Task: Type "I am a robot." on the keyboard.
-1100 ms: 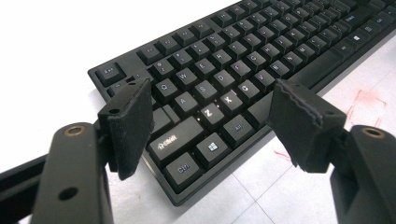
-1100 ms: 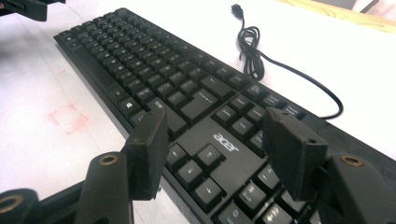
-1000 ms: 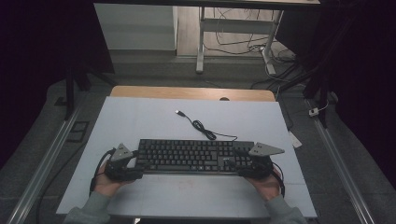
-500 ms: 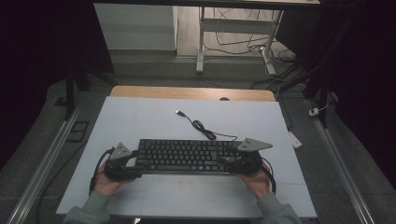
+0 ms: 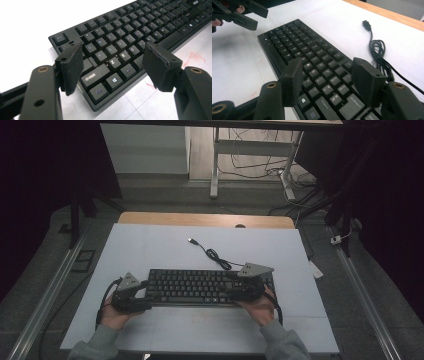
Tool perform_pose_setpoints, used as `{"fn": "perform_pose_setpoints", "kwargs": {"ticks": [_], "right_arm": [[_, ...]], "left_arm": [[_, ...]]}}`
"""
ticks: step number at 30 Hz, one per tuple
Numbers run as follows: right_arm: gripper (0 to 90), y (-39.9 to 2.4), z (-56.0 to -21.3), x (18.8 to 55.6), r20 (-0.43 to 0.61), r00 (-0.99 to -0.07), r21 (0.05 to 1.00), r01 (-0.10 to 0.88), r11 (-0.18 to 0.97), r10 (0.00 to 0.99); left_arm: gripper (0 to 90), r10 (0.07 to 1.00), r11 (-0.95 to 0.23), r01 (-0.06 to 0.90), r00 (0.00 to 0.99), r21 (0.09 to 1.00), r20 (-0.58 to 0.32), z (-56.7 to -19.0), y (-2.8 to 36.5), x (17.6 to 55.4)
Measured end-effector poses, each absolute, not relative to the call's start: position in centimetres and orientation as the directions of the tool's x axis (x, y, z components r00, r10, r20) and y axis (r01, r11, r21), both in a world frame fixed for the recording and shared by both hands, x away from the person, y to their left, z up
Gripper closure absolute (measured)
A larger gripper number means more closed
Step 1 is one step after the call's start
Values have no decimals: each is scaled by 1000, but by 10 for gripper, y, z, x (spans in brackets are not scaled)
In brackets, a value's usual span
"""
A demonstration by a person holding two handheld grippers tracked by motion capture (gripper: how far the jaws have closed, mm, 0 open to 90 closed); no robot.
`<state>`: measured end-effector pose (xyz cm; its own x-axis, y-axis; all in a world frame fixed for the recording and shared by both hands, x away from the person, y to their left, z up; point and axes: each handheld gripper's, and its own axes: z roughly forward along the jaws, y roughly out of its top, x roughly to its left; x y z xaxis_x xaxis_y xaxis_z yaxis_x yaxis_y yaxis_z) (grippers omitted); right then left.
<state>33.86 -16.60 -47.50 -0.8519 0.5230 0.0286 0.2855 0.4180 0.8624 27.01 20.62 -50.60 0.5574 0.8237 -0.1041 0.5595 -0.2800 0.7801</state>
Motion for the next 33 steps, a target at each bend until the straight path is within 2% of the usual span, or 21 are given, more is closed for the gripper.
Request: {"fn": "perform_pose_setpoints", "kwargs": {"ticks": [10,14,18,19,20,26,27,28,29,31,33], "right_arm": [[451,-155,-477,342,34,-857,856,290,428,514],[494,-151,-476,344,37,-861,858,288,425,507],[591,-143,-478,348,55,-865,850,303,432,498],[591,-143,-478,348,55,-865,850,303,432,498],[636,-139,-480,349,60,-871,843,306,443,487],[743,-132,-484,350,58,-882,831,302,467,468],[793,-131,-485,351,59,-884,830,302,469,464],[793,-131,-485,351,59,-884,830,302,469,464],[844,-130,-485,352,57,-887,829,298,474,459],[890,-128,-485,352,54,-891,828,292,478,451],[895,-127,-485,352,52,-892,827,291,482,449]], "left_arm": [[350,820,-286,557,564,780,-102,-506,204,271],[363,822,-287,559,560,778,-99,-507,205,272],[404,828,-279,561,551,780,-101,-507,207,272],[404,829,-277,562,550,780,-102,-507,207,273],[435,830,-277,563,548,779,-102,-507,207,273],[530,832,-282,566,546,775,-96,-509,208,274],[575,832,-284,567,547,773,-96,-509,208,275],[575,832,-285,569,546,771,-95,-510,208,275],[635,833,-286,571,545,769,-96,-511,208,275],[697,831,-292,574,548,765,-95,-512,209,276],[773,829,-300,576,551,760,-91,-512,208,277]]}}
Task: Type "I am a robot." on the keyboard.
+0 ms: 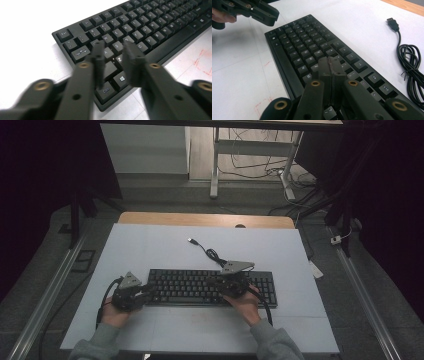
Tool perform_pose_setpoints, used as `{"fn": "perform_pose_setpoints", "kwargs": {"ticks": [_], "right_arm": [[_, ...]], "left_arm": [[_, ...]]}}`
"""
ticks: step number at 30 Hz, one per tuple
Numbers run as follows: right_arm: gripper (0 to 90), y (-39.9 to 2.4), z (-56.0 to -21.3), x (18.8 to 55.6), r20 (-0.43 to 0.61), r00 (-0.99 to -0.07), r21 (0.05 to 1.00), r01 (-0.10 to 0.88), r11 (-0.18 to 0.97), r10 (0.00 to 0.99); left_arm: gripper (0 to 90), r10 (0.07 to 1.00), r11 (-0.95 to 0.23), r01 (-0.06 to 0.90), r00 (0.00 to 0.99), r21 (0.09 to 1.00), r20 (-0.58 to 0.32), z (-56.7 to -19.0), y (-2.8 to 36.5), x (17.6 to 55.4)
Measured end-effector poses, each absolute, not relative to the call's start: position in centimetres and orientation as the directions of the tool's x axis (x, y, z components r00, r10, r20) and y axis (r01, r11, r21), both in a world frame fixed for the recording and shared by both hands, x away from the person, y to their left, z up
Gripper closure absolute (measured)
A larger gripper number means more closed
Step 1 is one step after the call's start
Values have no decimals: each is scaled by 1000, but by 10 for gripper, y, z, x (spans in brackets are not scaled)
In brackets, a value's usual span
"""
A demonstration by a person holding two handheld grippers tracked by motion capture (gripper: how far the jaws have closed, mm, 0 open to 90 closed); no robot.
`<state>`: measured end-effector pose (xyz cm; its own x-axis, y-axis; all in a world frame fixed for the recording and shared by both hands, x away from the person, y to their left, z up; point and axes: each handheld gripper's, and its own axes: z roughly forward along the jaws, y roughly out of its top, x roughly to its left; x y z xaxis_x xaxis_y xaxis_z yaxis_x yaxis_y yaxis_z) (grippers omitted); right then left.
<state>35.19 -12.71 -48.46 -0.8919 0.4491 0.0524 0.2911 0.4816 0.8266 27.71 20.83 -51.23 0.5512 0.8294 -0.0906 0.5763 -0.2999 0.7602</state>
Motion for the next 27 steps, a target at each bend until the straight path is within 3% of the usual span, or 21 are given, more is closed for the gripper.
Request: {"fn": "perform_pose_setpoints", "kwargs": {"ticks": [4,27], "right_arm": [[896,-125,-485,352,51,-893,827,289,482,447],[896,-110,-494,362,39,-893,811,291,507,449]], "left_arm": [[882,828,-314,580,555,752,-83,-514,208,279],[884,833,-372,615,551,695,-42,-525,203,288]]}}
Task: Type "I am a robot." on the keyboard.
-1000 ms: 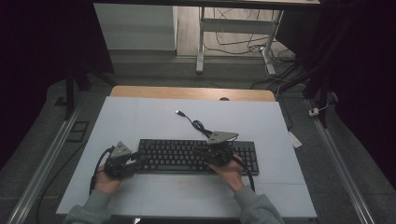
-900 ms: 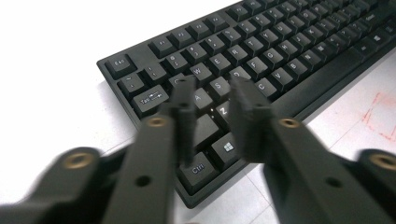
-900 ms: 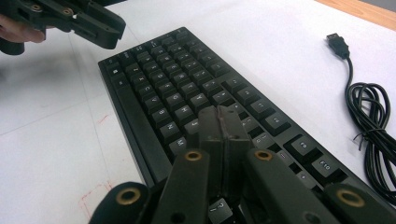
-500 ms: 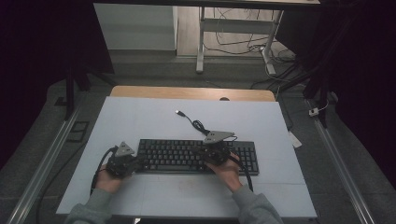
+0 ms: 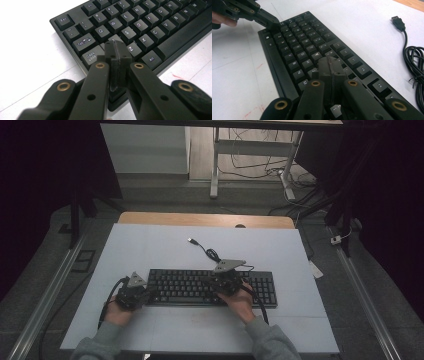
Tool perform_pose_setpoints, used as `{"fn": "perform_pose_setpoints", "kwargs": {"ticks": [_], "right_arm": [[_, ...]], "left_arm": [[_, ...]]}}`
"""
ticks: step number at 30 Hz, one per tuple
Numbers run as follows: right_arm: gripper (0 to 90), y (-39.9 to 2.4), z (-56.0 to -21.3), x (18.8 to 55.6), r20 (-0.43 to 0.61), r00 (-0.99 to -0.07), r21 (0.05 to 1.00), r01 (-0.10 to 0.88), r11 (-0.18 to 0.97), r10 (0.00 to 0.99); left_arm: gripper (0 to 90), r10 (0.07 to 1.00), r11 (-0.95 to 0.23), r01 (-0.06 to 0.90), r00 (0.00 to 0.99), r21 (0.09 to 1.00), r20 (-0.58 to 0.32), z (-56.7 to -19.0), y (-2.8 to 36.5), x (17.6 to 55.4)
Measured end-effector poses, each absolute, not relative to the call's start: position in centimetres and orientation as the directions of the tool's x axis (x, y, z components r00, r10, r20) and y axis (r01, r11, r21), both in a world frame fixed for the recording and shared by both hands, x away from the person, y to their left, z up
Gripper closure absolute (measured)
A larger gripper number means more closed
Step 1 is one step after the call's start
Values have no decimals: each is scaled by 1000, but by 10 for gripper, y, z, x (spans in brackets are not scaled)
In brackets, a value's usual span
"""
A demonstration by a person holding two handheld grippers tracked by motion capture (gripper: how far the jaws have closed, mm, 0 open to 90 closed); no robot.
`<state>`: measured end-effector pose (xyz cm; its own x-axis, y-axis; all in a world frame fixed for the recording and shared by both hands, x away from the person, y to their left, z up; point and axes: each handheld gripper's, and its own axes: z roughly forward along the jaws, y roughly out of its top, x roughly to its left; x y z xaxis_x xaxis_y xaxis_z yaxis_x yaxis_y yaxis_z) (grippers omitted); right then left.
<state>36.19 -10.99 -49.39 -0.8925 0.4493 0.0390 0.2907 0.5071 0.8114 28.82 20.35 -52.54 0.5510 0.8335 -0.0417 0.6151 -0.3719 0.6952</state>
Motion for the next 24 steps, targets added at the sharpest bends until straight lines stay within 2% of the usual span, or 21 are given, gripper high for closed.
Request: {"fn": "perform_pose_setpoints", "kwargs": {"ticks": [24], "right_arm": [[894,-97,-506,374,36,-885,787,311,533,464]], "left_arm": [[884,833,-380,618,553,688,-35,-528,203,289]]}}
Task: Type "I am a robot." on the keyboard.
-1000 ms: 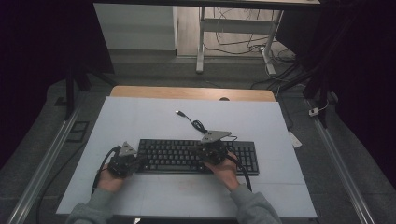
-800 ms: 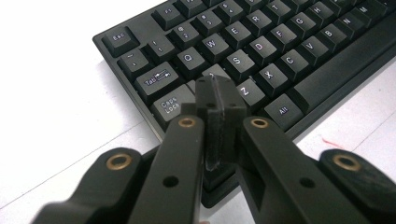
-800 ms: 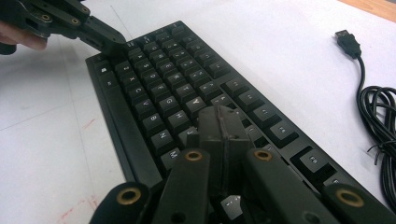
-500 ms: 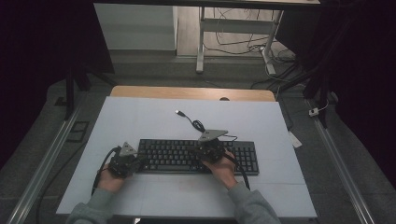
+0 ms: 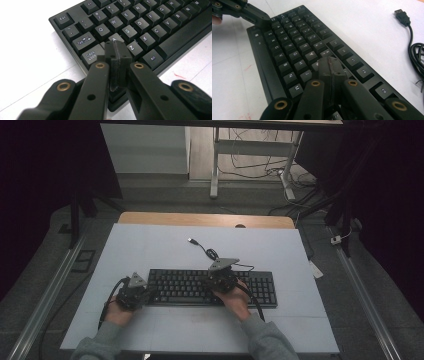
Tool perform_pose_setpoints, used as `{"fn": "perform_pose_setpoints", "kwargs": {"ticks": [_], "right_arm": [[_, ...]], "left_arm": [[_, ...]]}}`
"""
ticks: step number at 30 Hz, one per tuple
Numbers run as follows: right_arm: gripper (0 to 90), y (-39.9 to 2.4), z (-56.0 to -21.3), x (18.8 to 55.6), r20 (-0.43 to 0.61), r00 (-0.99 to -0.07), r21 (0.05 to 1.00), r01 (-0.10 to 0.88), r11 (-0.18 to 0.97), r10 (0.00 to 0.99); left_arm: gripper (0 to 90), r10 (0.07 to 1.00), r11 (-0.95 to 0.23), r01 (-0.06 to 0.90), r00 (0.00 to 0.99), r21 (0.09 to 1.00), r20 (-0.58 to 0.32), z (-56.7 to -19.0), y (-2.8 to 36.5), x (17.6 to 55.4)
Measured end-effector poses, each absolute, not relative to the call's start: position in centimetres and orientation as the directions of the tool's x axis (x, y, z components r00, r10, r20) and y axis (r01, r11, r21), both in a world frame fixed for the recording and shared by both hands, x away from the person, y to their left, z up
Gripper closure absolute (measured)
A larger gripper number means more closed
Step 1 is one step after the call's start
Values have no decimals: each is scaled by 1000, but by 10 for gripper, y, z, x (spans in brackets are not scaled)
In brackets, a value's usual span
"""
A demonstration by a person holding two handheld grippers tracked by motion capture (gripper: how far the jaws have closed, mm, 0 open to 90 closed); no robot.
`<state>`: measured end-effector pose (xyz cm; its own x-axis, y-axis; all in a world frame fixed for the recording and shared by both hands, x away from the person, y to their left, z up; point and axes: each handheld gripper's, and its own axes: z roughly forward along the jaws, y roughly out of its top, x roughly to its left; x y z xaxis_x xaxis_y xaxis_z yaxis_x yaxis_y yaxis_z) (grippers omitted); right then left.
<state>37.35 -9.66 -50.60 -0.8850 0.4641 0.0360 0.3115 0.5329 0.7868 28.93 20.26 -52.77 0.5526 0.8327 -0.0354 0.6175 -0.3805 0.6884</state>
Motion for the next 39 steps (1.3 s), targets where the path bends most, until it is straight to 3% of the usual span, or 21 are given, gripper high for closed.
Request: {"fn": "perform_pose_setpoints", "kwargs": {"ticks": [23,35,36,37,39], "right_arm": [[896,-81,-518,382,14,-881,733,331,594,474],[895,-94,-504,378,21,-884,795,298,529,467],[884,-97,-503,377,24,-885,796,298,527,465],[787,-101,-502,378,39,-883,799,308,516,467],[752,-104,-501,378,46,-880,801,315,509,472]], "left_arm": [[884,834,-380,621,550,686,-37,-529,202,289],[883,835,-363,607,549,707,-42,-525,204,288],[883,836,-360,605,547,710,-42,-525,204,287],[882,839,-354,604,543,714,-44,-524,204,287],[875,839,-345,597,542,724,-47,-523,205,286]]}}
